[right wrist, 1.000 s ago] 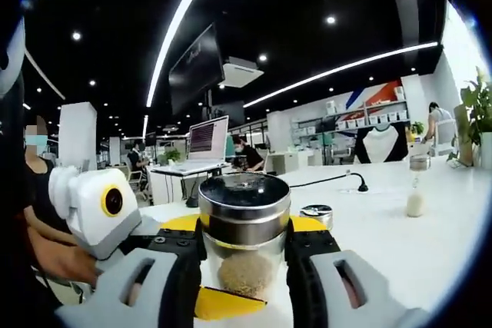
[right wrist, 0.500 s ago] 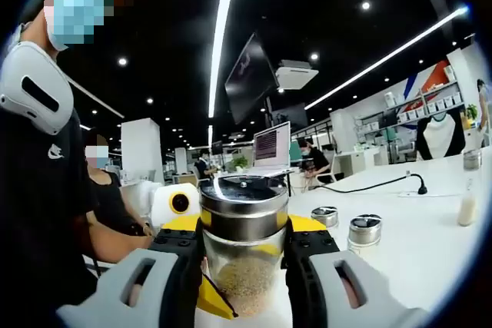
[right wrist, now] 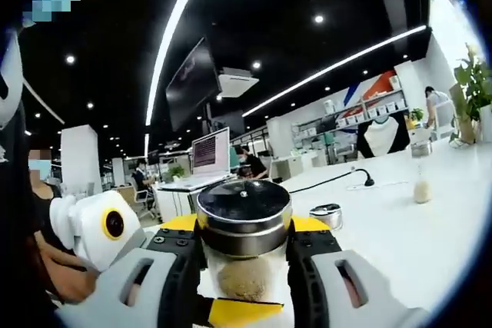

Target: Rotate the seasoning bottle until the label or dispensing opening points toward the visible target arrow and the bottle remains upright within the marked orientation range

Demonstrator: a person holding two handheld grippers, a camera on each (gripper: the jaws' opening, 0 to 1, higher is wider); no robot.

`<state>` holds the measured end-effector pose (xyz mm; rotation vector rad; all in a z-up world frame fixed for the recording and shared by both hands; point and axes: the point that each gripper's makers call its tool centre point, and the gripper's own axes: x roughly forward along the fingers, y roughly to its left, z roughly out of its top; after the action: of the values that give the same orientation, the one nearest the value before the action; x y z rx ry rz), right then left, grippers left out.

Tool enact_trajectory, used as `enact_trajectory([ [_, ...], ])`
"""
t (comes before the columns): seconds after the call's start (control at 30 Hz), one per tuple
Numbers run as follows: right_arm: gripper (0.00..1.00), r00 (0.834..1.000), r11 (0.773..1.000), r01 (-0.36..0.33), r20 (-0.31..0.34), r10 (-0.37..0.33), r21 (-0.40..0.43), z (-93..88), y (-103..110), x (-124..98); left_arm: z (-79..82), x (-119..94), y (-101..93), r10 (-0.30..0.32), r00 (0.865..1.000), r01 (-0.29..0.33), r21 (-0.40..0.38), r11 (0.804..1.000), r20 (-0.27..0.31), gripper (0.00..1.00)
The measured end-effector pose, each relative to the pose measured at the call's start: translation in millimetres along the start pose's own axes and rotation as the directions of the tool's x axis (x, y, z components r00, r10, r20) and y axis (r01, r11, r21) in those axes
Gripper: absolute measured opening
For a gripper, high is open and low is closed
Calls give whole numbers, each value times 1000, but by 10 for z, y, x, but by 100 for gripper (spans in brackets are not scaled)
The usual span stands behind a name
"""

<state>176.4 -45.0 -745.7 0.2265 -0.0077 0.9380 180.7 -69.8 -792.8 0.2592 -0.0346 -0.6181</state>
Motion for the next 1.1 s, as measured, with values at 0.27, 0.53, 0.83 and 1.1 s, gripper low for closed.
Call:
enact_trajectory([
  [0.27,41,968,968,-251,-10,251,-13,70,196,-126,192,-130,-182,-250,949,281,-151,948,191,44],
  [0.53,41,802,794,-596,-59,594,-120,142,525,-304,273,-196,-395,-416,877,458,-156,875,242,46],
  [0.83,39,946,936,-325,-55,321,-135,98,215,-90,123,-41,1,-121,983,136,-102,986,138,45],
  [1.1,40,993,985,-120,4,121,124,-21,-71,28,55,-3,107,-17,995,24,-77,997,94,45],
])
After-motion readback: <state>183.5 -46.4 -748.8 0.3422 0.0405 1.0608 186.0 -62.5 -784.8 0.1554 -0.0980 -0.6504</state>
